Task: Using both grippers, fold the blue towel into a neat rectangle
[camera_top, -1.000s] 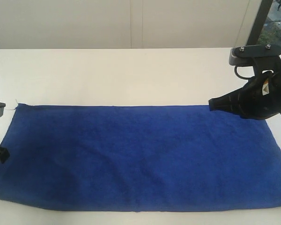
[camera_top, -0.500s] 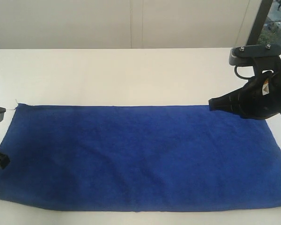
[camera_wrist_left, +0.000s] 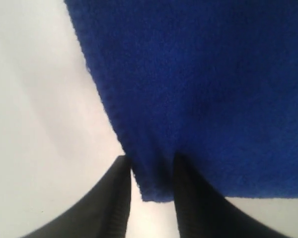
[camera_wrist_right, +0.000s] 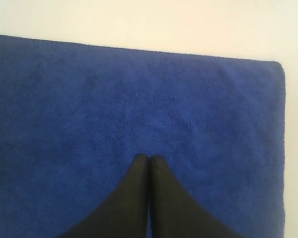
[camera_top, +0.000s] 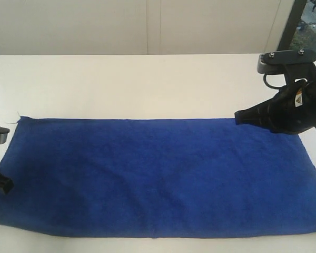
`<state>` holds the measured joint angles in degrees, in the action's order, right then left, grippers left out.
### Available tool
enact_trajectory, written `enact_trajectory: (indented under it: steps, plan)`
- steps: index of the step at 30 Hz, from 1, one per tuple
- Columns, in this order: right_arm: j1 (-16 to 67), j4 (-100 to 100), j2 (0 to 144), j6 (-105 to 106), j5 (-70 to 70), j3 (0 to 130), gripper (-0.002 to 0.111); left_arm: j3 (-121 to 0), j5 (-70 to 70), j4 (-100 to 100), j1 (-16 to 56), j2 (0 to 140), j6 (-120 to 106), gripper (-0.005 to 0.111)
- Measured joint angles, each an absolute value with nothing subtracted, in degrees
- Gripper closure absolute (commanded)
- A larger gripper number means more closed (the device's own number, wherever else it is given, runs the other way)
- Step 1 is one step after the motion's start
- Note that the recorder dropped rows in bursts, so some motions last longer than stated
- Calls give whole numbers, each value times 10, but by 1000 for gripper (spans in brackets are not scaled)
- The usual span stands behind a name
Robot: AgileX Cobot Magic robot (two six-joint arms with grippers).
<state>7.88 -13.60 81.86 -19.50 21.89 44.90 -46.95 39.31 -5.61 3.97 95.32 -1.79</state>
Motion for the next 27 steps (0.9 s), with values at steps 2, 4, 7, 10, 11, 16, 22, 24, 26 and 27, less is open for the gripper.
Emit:
enact_trajectory:
  steps: [2, 4, 7, 10, 11, 16, 22, 24, 26, 27]
  plan:
    - [79, -136, 819, -191, 219, 449, 108, -473, 398, -56, 40, 953, -18, 78]
    - [79, -136, 819, -188, 218, 449, 108, -474, 402, -56, 40, 953, -18, 80]
    - [79, -136, 819, -188, 218, 449, 108, -483, 423, -50, 40, 953, -18, 85]
    - [79, -136, 819, -187, 217, 449, 108, -498, 441, -33, 40, 953, -18, 88]
    - [79, -136, 819, -187, 217, 449, 108, -503, 445, -23, 40, 953, -23, 89]
    - [79, -136, 819, -187, 217, 449, 108, -512, 450, 71, 40, 953, -92, 89]
    - [79, -136, 819, -187, 217, 449, 108, -512, 451, 198, 40, 953, -210, 89]
    - [79, -136, 819, -187, 217, 449, 108, -512, 451, 207, 40, 953, -230, 90]
    - [79, -136, 819, -187, 217, 449, 108, -513, 457, 171, 40, 953, -209, 99]
    - [79, -136, 819, -187, 217, 449, 108, -516, 465, 133, 40, 953, -177, 106]
